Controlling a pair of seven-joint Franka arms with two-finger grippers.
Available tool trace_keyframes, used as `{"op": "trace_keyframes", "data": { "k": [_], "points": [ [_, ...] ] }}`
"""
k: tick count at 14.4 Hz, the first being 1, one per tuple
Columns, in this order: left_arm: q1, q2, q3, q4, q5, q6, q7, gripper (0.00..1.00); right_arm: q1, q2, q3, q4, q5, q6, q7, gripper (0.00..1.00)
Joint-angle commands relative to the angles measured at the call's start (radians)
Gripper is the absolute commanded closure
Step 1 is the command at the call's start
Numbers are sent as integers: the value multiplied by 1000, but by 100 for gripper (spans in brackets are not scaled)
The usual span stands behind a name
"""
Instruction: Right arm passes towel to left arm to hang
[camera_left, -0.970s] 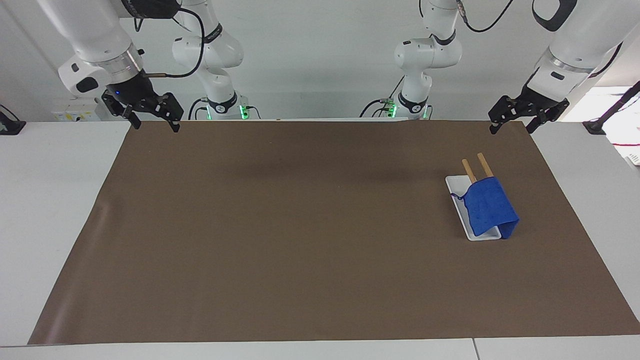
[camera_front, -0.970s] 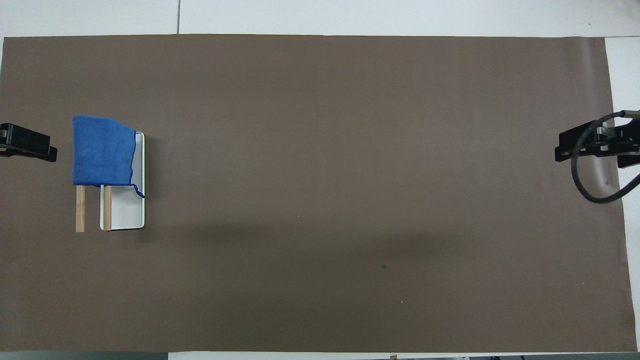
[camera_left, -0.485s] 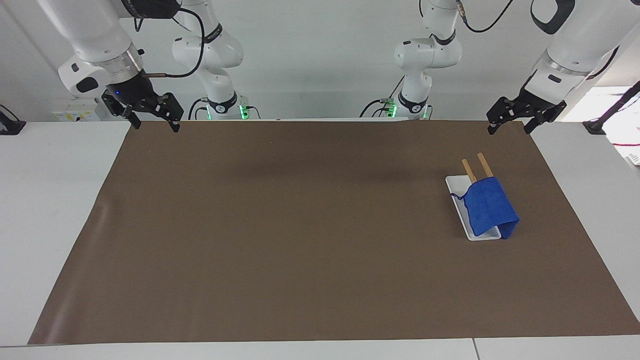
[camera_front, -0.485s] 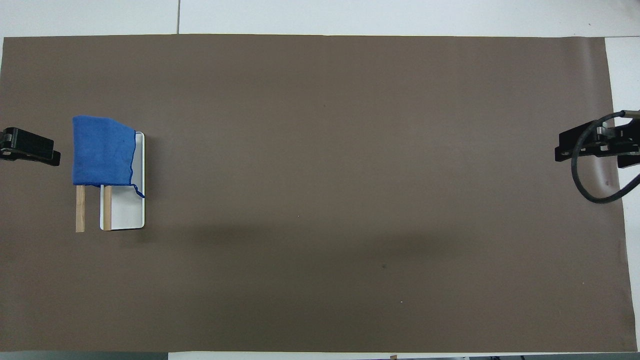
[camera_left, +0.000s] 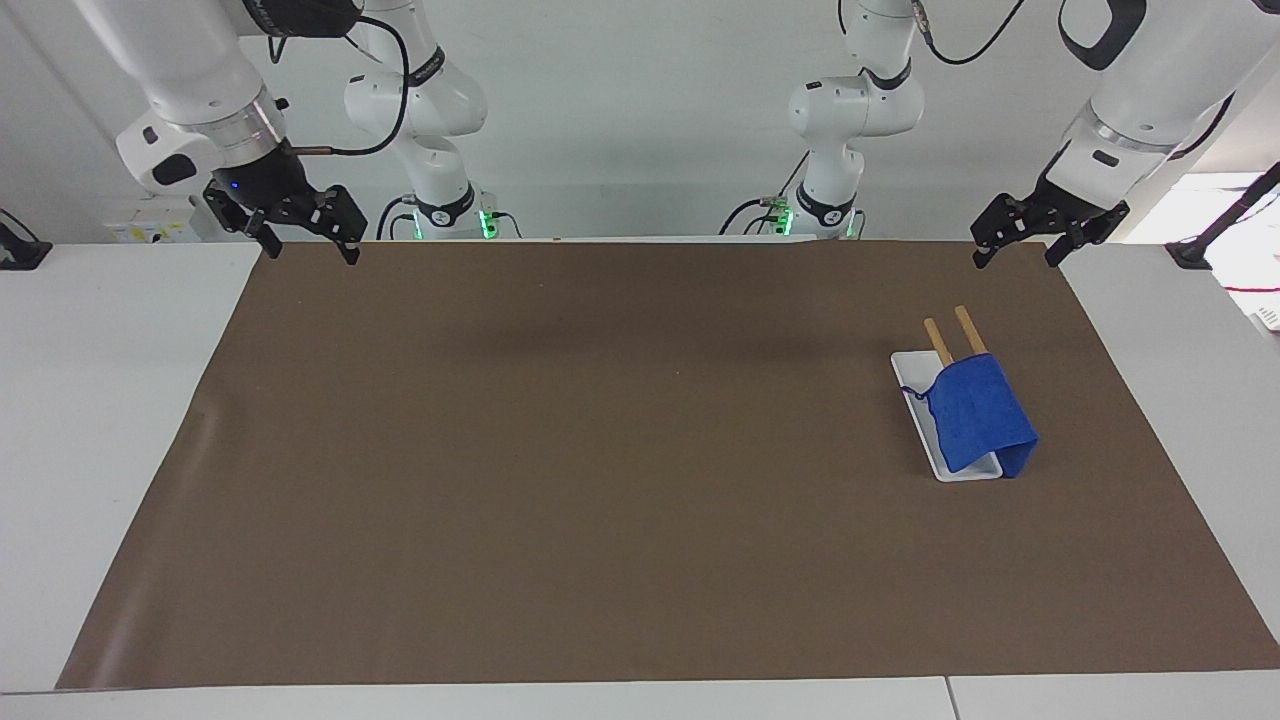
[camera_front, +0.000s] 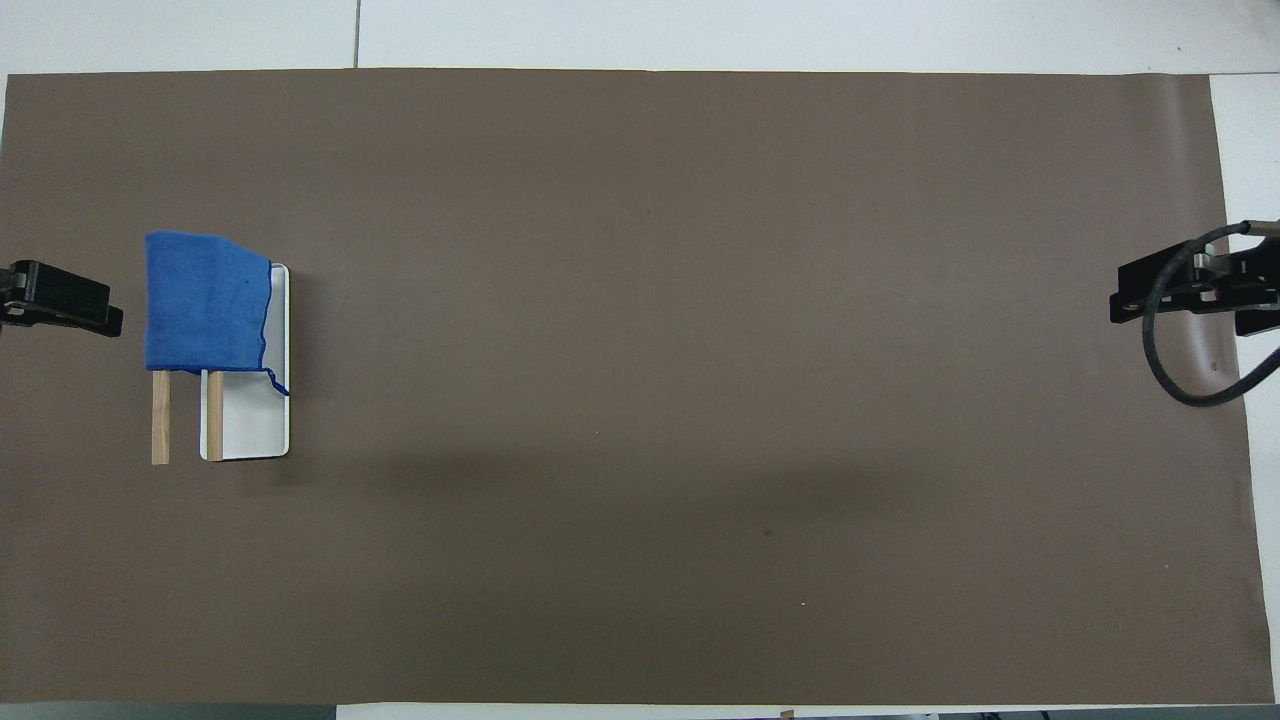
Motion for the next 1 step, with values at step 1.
{"op": "trace_keyframes", "data": {
  "k": [1],
  "points": [
    [-8,-27,3,-29,18,4,-7,0,-17,-18,7,-20,-4,0,-23,0]
  ]
}}
